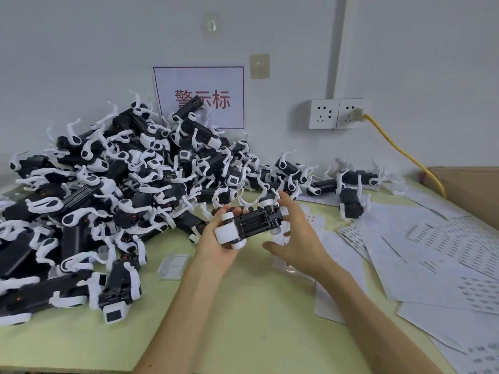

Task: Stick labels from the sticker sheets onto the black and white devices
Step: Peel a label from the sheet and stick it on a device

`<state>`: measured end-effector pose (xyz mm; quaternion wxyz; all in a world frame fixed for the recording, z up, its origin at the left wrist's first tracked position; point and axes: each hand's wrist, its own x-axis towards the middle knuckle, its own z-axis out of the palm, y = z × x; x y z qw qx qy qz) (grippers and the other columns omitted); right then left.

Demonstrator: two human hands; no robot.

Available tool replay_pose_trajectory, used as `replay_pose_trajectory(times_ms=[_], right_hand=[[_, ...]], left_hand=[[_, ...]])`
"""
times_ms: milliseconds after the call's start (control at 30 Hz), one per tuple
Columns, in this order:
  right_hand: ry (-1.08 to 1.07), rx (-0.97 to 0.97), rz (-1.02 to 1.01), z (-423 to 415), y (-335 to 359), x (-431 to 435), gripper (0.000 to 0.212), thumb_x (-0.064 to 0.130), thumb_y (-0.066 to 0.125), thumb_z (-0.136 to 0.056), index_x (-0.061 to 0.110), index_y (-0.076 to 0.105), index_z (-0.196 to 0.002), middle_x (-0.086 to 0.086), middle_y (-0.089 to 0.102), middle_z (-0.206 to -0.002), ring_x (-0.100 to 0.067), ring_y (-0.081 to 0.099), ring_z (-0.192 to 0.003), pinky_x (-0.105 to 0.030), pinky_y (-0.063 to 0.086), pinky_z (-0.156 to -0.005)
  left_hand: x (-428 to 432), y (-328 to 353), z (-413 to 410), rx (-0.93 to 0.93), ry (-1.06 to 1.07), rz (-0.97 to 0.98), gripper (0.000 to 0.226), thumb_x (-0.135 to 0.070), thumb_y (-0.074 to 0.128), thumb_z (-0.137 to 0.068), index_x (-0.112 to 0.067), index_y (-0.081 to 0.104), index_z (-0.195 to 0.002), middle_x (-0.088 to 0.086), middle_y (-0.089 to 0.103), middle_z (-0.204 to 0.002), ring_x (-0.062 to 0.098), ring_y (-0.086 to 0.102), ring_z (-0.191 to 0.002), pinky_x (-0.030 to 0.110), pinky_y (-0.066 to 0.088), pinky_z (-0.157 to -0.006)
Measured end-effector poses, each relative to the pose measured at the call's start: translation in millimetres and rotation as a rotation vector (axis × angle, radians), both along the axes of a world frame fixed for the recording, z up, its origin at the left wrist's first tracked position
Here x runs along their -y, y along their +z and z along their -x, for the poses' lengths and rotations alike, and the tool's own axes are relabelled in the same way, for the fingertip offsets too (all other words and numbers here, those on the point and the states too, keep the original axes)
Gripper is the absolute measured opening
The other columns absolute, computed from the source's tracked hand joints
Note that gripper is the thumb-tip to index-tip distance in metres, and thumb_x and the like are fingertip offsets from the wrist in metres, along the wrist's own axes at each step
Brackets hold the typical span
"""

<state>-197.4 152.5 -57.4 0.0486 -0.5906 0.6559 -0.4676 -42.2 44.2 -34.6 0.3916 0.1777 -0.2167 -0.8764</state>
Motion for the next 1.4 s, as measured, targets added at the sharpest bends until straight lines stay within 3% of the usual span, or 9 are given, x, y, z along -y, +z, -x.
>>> replay_pose_trajectory(times_ms=[133, 233, 333, 433, 700, 967, 1100, 1200, 1400], right_hand=[[-0.050, -0.125, 0.134, -2.5, 4.8, -0.9, 0.076, 0.026, 0.085, -0.076, 0.033, 0.051, -0.144, 0.009, 0.035, -0.157, -0.008, 0.034, -0.142, -0.021, 0.028, -0.111], [-0.078, -0.154, 0.156, 0.1, 9.2, -5.7, 0.059, 0.029, 0.087, -0.072, 0.024, 0.063, -0.126, 0.009, 0.045, -0.150, -0.006, 0.041, -0.136, -0.017, 0.032, -0.109], [-0.122, -0.047, 0.154, 1.3, 13.1, -9.1, 0.052, 0.040, 0.082, -0.068, 0.028, 0.057, -0.112, 0.015, 0.066, -0.113, 0.005, 0.058, -0.100, -0.005, 0.041, -0.082], [-0.188, 0.093, 0.162, 1.2, 15.6, -9.7, 0.044, 0.052, 0.072, -0.069, 0.034, 0.046, -0.100, 0.012, 0.065, -0.082, -0.008, 0.061, -0.066, -0.017, 0.047, -0.055], [-0.146, 0.206, 0.040, 7.1, 13.0, -10.6, 0.037, 0.054, 0.042, -0.098, 0.035, 0.052, -0.128, 0.014, 0.067, -0.082, 0.001, 0.061, -0.074, -0.018, 0.040, -0.061], [0.139, 0.291, -0.140, -2.9, 8.1, -8.7, 0.058, 0.055, 0.036, -0.103, 0.048, 0.019, -0.158, 0.027, 0.038, -0.153, 0.013, 0.041, -0.133, -0.013, 0.033, -0.105], [0.119, 0.302, -0.102, -4.6, 8.6, -7.5, 0.051, 0.051, 0.041, -0.102, 0.039, 0.035, -0.151, 0.022, 0.056, -0.137, 0.008, 0.054, -0.121, -0.020, 0.044, -0.102], [0.025, 0.304, -0.051, -2.7, 10.4, -6.6, 0.042, 0.058, 0.044, -0.095, 0.031, 0.049, -0.127, 0.011, 0.067, -0.109, -0.003, 0.064, -0.094, -0.038, 0.055, -0.086], [-0.078, 0.367, -0.019, -2.0, 18.0, -9.6, 0.039, 0.070, 0.042, -0.086, 0.034, 0.050, -0.101, 0.011, 0.067, -0.097, 0.007, 0.061, -0.083, -0.015, 0.043, -0.068]], left_hand=[[-3.7, -3.9, 2.2, 0.067, -0.161, 0.014, 0.020, -0.013, 0.053, -0.097, -0.009, 0.070, -0.087, 0.011, 0.071, -0.097, 0.027, 0.070, -0.089, 0.044, 0.056, -0.079], [-3.6, -2.4, 2.9, 0.048, -0.208, 0.062, 0.024, -0.010, 0.052, -0.093, -0.007, 0.074, -0.083, 0.015, 0.068, -0.101, 0.028, 0.066, -0.082, 0.036, 0.058, -0.066], [-2.6, -1.3, 4.7, 0.255, -0.083, 0.197, 0.022, -0.017, 0.050, -0.100, -0.008, 0.070, -0.104, 0.015, 0.068, -0.103, 0.026, 0.063, -0.083, 0.037, 0.053, -0.073], [-4.5, -5.7, 9.8, 0.577, 0.113, 0.428, 0.021, -0.021, 0.052, -0.103, -0.014, 0.068, -0.115, 0.007, 0.075, -0.105, 0.025, 0.072, -0.084, 0.032, 0.054, -0.070], [-30.7, -6.9, 20.3, 0.548, -0.226, 0.805, 0.029, -0.020, 0.049, -0.106, -0.025, 0.070, -0.125, 0.000, 0.077, -0.112, 0.017, 0.073, -0.090, 0.031, 0.054, -0.074], [-30.7, -6.9, 19.2, 0.460, -0.158, 0.652, 0.029, -0.035, 0.056, -0.104, -0.025, 0.069, -0.128, 0.008, 0.074, -0.123, 0.027, 0.072, -0.109, 0.046, 0.056, -0.094], [-30.9, -6.6, 17.0, 0.478, -0.159, 0.681, 0.023, -0.033, 0.059, -0.102, -0.032, 0.073, -0.120, 0.013, 0.072, -0.123, 0.035, 0.062, -0.095, 0.052, 0.054, -0.086], [-33.7, -8.2, 17.5, 0.461, -0.192, 0.738, 0.021, -0.032, 0.060, -0.102, -0.036, 0.075, -0.116, 0.010, 0.074, -0.115, 0.028, 0.067, -0.088, 0.033, 0.056, -0.066], [-36.8, -13.8, 21.8, 0.520, -0.256, 0.900, 0.030, -0.036, 0.066, -0.099, -0.029, 0.068, -0.128, 0.008, 0.060, -0.094, 0.027, 0.060, -0.075, 0.042, 0.049, -0.075]])
